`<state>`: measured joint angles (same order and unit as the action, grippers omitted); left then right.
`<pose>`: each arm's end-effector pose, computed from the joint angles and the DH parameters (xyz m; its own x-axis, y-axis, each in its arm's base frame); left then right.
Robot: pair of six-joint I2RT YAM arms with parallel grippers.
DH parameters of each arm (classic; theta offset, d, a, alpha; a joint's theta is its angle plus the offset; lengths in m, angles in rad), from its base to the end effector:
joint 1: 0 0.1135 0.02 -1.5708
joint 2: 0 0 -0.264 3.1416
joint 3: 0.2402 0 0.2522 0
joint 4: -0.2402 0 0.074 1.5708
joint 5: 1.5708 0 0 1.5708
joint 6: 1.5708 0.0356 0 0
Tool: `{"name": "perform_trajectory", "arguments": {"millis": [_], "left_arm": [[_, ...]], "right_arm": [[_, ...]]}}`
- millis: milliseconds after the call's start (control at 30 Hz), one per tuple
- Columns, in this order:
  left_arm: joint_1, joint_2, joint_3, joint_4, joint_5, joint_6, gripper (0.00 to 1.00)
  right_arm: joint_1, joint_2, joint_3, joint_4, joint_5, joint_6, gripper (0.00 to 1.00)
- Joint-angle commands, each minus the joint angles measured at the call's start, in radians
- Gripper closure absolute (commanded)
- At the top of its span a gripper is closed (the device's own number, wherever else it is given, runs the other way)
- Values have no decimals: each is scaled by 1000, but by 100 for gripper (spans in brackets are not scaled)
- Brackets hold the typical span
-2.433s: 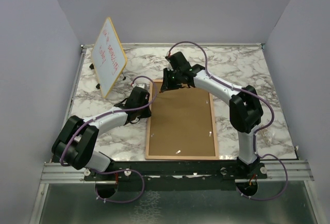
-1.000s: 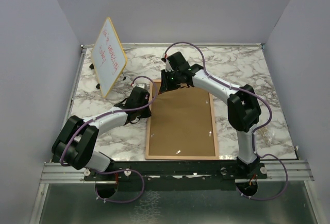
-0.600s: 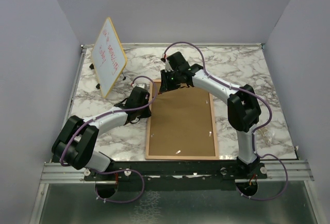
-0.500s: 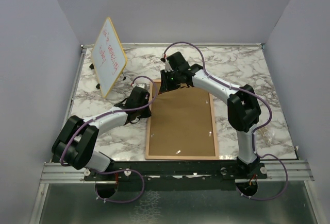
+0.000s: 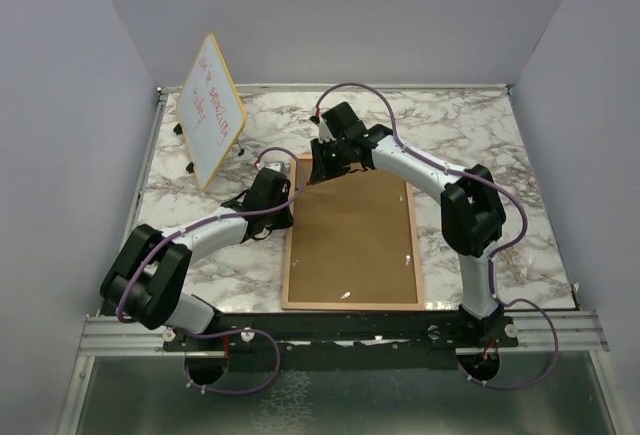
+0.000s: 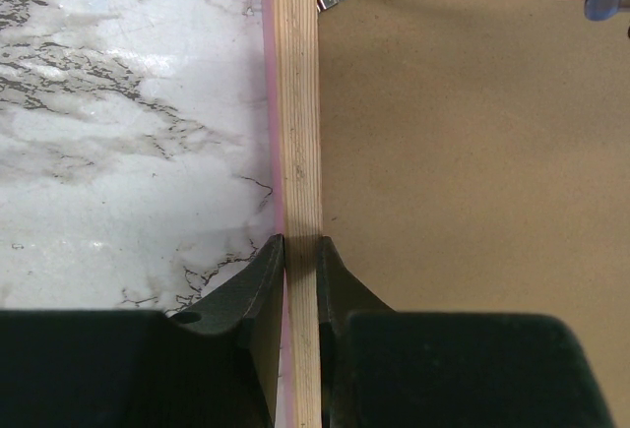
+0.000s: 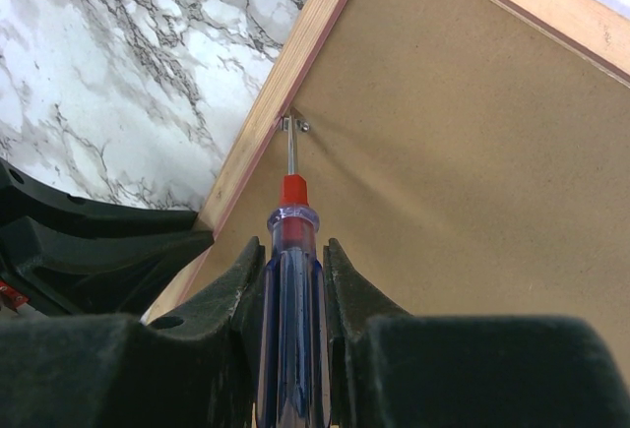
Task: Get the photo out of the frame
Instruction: Release the photo frame item from the photo frame.
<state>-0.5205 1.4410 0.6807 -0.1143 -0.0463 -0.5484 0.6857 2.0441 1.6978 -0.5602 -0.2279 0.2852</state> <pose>0.2394 -0.1353 0.1659 -0.8136 -0.1339 -0.5658 0.0549 0.9511 -0.3040 0.3495 0.2963 0.2362 -0.7887 -0.2911 -0.5416 -0.5239 0.7791 0.3442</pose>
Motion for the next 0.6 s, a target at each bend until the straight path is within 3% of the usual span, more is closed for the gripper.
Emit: {"name": "perform_trajectory", "arguments": {"millis": [0,567], "left_arm": [[5,46,-19,-85,-81,39,85],[5,43,-18,-84,-82,39,86]], "right_arm": [[21,18,-19,-119,-47,-24,99],[23,-4,-41,-130,-77,-50,99]]}}
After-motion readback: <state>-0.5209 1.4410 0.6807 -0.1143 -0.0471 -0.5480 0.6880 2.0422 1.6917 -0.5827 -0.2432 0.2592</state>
